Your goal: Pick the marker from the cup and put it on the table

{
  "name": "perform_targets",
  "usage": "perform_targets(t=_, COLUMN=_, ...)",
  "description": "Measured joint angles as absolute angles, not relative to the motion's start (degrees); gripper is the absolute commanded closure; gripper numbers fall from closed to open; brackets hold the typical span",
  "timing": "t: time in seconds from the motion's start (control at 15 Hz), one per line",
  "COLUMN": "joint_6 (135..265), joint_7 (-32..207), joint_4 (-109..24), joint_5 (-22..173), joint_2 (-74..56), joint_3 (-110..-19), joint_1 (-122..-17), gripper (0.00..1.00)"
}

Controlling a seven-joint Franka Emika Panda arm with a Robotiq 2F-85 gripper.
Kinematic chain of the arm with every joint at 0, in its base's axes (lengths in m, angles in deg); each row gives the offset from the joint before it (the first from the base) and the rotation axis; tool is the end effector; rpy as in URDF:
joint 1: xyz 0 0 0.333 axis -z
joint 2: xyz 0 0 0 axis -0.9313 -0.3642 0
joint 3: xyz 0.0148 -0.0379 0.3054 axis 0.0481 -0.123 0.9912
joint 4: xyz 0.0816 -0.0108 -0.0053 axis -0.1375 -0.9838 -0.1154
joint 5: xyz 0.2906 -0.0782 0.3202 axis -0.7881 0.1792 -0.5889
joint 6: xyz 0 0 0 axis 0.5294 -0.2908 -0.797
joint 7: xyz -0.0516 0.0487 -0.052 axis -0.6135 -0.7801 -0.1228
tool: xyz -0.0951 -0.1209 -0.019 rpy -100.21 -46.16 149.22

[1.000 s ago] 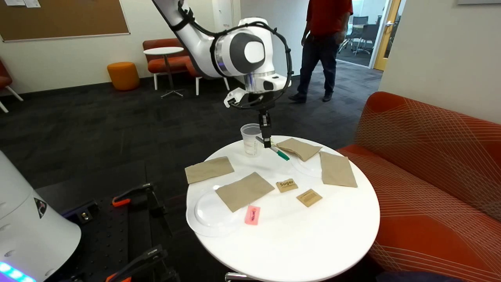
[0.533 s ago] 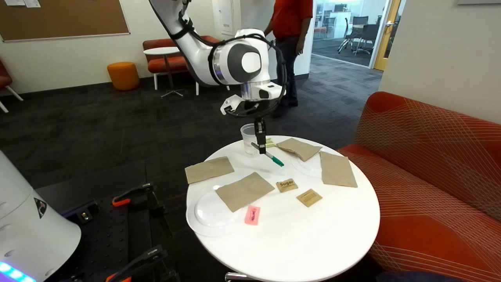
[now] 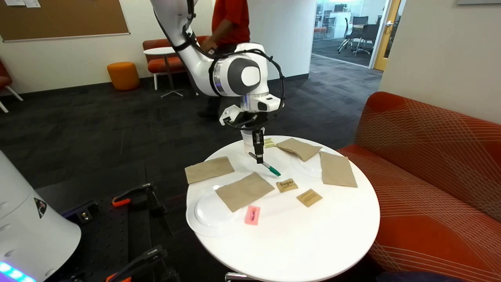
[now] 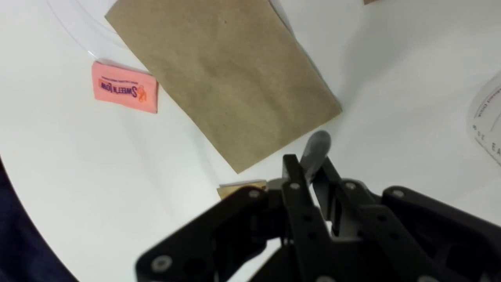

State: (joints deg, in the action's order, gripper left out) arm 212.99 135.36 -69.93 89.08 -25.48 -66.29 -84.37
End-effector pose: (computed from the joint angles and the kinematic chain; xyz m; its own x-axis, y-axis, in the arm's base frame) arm 0.5736 0.0956 0.0387 0.8968 -0.4371 0.0694 -0.4415 -0.8732 0.2062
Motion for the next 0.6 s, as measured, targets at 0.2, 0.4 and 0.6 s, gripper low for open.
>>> perform_targets(t=0.2, joint_6=213.4, joint_7=135.4, joint_4=-69.9, joint_5=88.8, joint_2=-26.3, joint_3=-66.5, joint_1=-84.6, gripper=0.38)
perform_targets(t=0.4, joint_6=213.6, joint_7=135.4, joint_4=-69.7, joint_5=88.6, joint_2=-26.4, joint_3=-66.8, joint_1=-85.1, gripper=0.15)
perform_targets(t=0.6, joint_6=214.1, joint_7=135.5, joint_4=-69.5, joint_5=88.5, joint_2=-25.7, joint_3=-67.1, joint_1=-85.5, gripper=0.00)
